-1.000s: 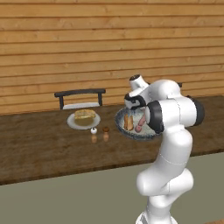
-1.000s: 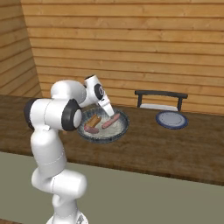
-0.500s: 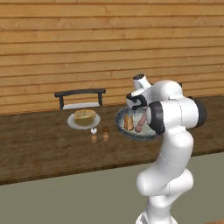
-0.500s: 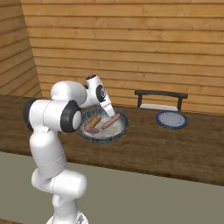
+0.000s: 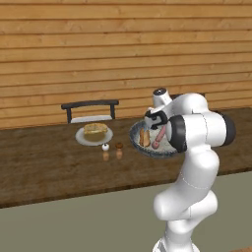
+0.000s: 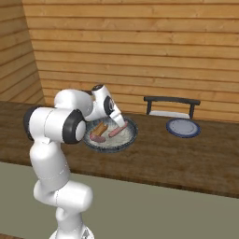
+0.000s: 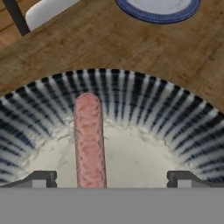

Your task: Place one bun and one sausage from the bowl on each plate.

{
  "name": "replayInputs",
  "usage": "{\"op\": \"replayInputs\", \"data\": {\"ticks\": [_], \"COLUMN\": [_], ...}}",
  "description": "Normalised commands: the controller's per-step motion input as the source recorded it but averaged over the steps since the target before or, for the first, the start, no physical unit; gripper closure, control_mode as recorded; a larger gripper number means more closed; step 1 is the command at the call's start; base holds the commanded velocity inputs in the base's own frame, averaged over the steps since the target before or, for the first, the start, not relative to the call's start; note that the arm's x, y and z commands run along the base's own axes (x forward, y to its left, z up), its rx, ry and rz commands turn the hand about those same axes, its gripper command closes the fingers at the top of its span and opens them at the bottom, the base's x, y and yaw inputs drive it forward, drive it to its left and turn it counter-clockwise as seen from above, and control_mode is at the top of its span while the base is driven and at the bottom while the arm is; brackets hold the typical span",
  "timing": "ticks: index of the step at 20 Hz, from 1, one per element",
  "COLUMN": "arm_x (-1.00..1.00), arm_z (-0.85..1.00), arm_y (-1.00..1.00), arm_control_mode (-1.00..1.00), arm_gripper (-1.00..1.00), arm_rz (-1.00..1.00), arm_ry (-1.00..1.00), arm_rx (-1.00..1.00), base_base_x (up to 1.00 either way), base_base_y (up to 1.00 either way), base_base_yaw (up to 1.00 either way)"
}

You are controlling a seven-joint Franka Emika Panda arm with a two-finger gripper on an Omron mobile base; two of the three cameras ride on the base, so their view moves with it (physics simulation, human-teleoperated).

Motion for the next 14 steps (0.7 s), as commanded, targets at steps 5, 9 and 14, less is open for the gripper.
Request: {"op": "replayInputs", "data": {"ticks": [5,9,14], "arm_x": [0.18,0.27,0.28], "arm_z": [-0.01,-0.02,-0.1], "arm_y": [0.0,0.0,0.0], "arm_control_mode": [-1.0,-1.0,-1.0], "arm_gripper": [-1.0,-1.0,-1.0], "arm_rz": [0.13,0.06,0.01], "arm_ry": [0.0,0.0,0.0], "arm_rx": [0.0,0.0,0.0], "base_base_x": [0.0,0.0,0.0], "base_base_y": [0.0,0.0,0.0], "base_base_yaw": [0.0,0.0,0.0]}}
